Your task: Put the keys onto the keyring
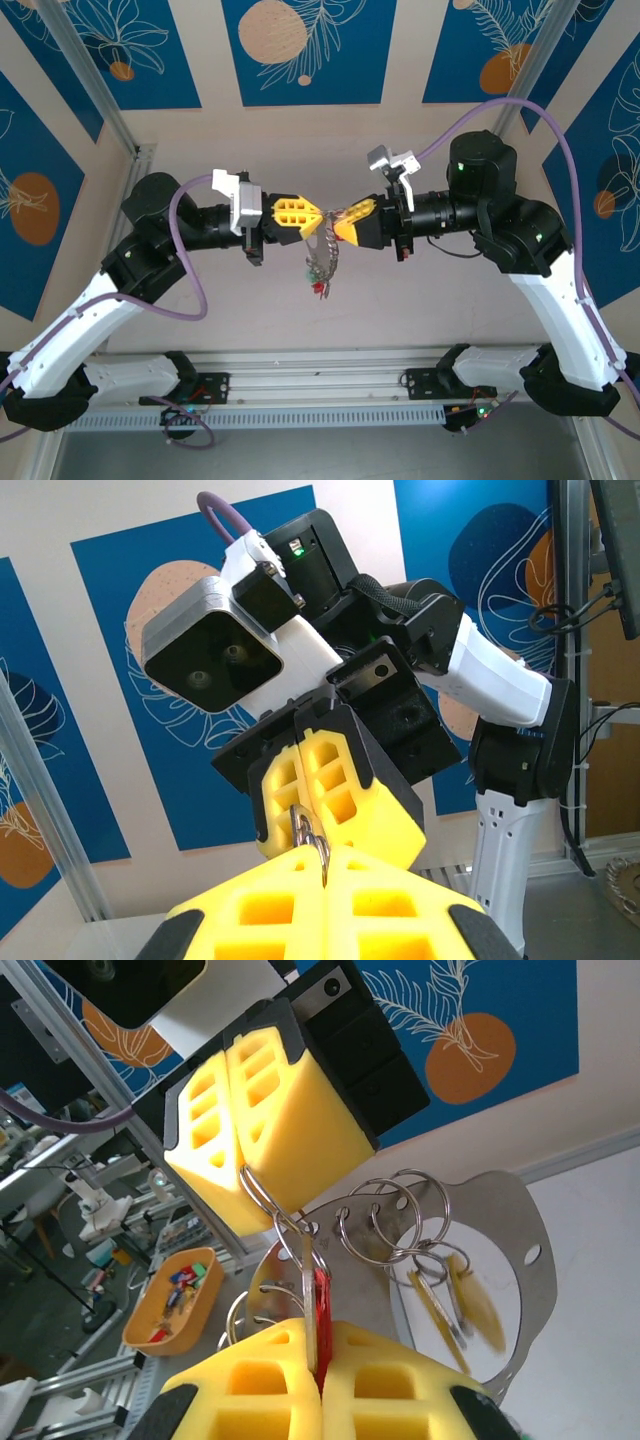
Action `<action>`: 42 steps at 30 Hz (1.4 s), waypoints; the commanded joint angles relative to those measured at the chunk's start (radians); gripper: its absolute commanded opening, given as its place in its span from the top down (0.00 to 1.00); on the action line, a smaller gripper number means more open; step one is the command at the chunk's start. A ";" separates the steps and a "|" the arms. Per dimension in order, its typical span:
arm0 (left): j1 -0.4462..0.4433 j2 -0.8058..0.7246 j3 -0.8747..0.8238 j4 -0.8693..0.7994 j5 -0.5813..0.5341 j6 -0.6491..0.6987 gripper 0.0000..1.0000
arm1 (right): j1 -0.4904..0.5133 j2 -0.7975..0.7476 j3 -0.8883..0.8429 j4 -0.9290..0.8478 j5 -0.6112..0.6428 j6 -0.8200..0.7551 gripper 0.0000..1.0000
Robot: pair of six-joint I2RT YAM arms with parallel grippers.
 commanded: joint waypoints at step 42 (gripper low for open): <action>-0.008 -0.047 0.020 0.200 0.095 -0.102 1.00 | 0.075 -0.207 -0.086 0.103 0.179 -0.118 0.55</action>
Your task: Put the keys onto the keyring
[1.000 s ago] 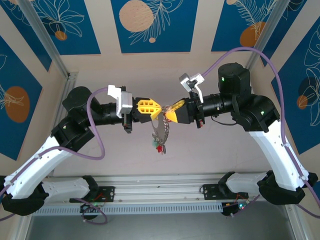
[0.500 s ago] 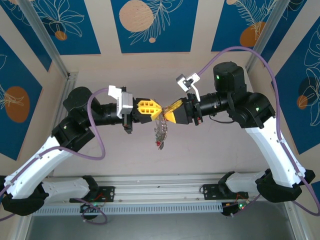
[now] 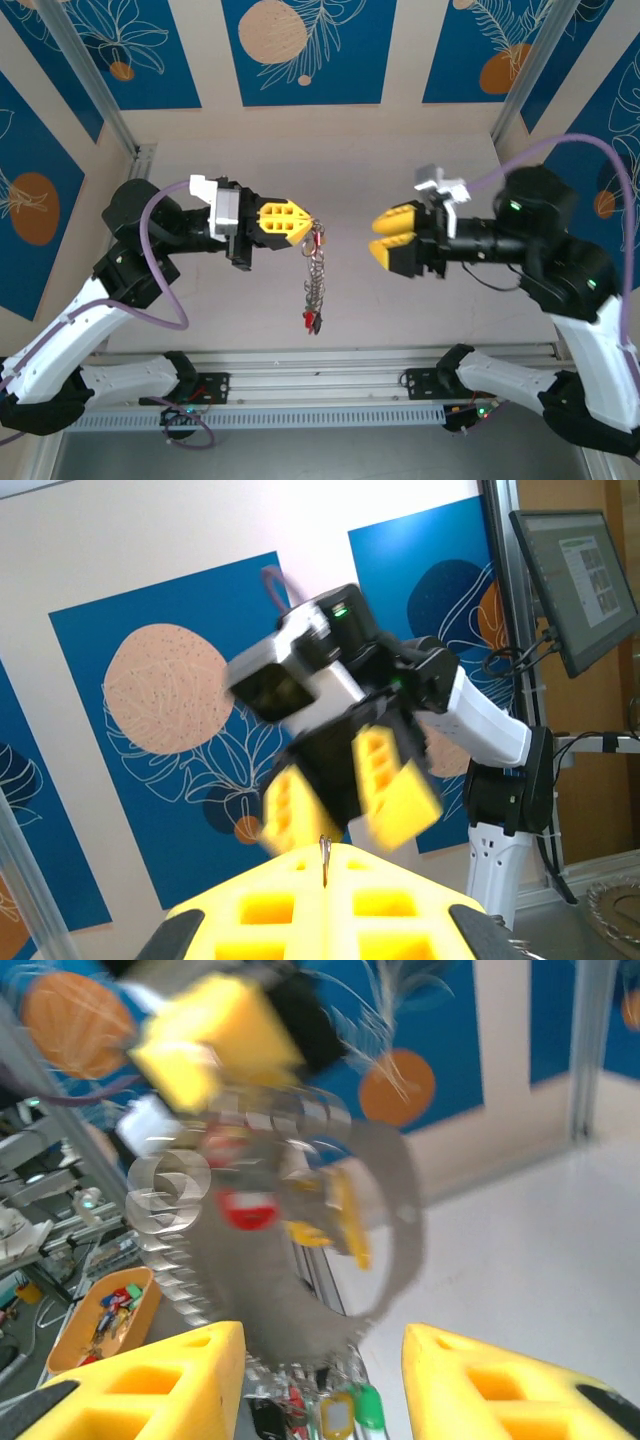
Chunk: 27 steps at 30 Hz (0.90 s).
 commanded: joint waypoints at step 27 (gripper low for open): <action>-0.004 0.005 -0.023 0.089 0.029 -0.116 1.00 | 0.300 0.158 0.116 0.134 0.225 -0.265 0.57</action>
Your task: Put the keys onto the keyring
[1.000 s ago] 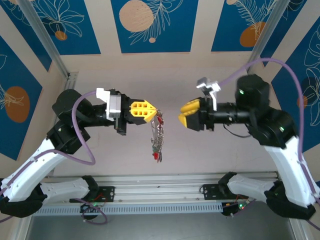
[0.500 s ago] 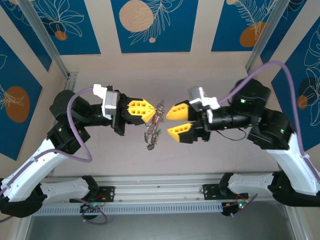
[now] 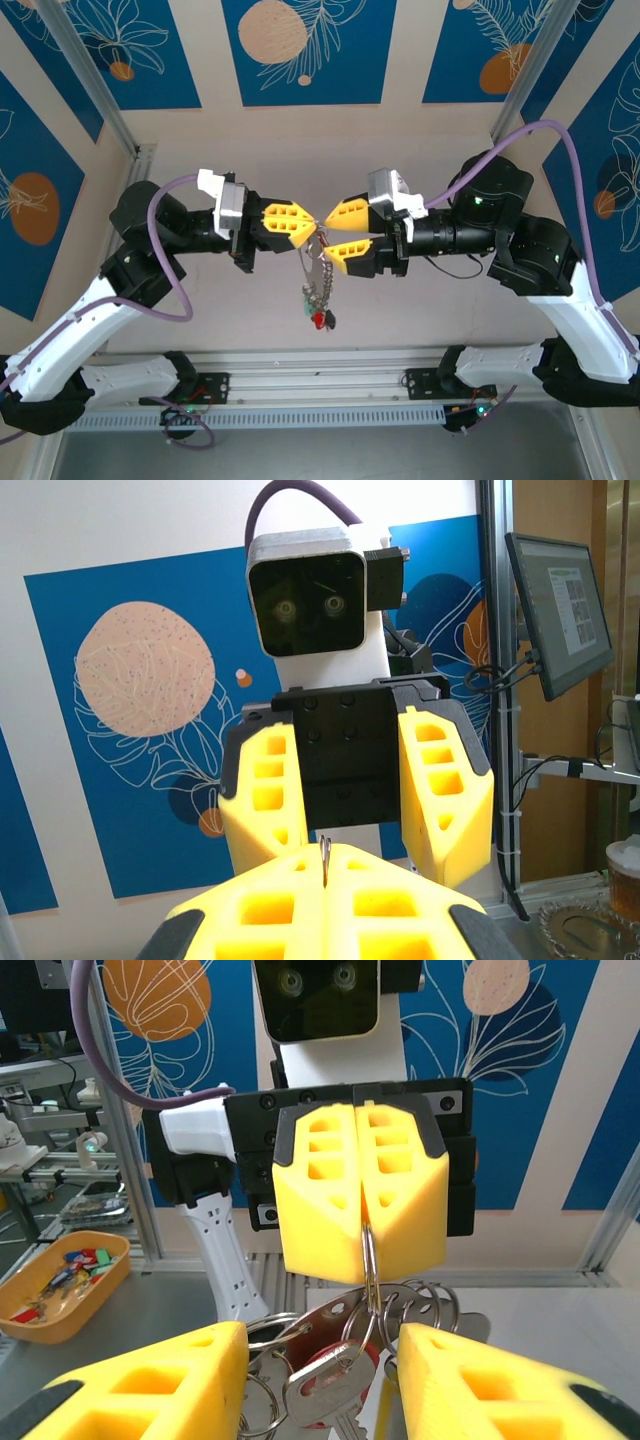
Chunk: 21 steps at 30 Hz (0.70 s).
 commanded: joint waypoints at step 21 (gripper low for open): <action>-0.004 0.007 0.019 0.050 0.057 -0.006 1.00 | -0.017 0.024 0.028 0.017 0.056 -0.014 0.76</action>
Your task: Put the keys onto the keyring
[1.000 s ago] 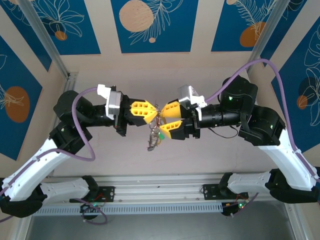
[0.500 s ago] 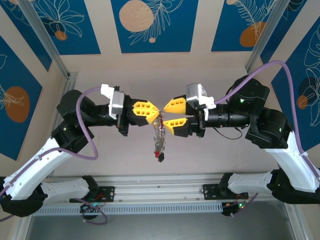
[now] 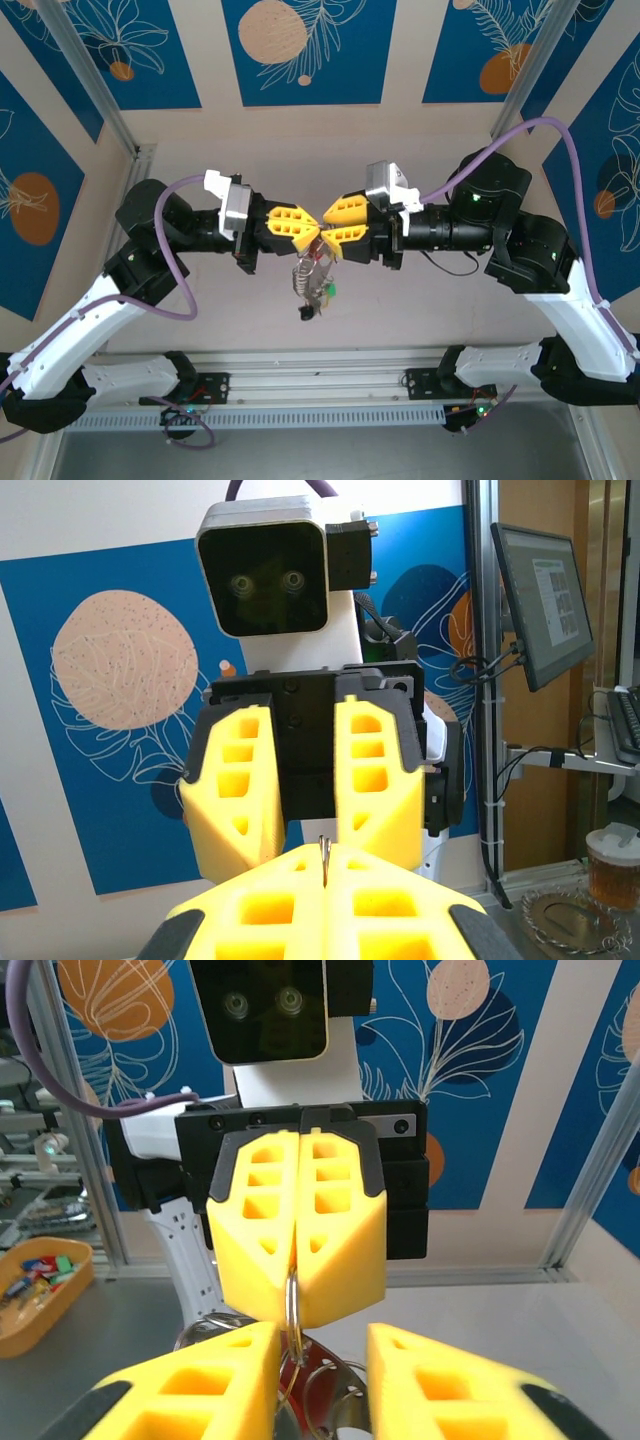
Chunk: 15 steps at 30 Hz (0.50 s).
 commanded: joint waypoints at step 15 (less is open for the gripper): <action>-0.005 -0.009 0.040 -0.040 -0.041 0.028 1.00 | -0.015 -0.013 0.027 -0.035 -0.005 -0.033 1.00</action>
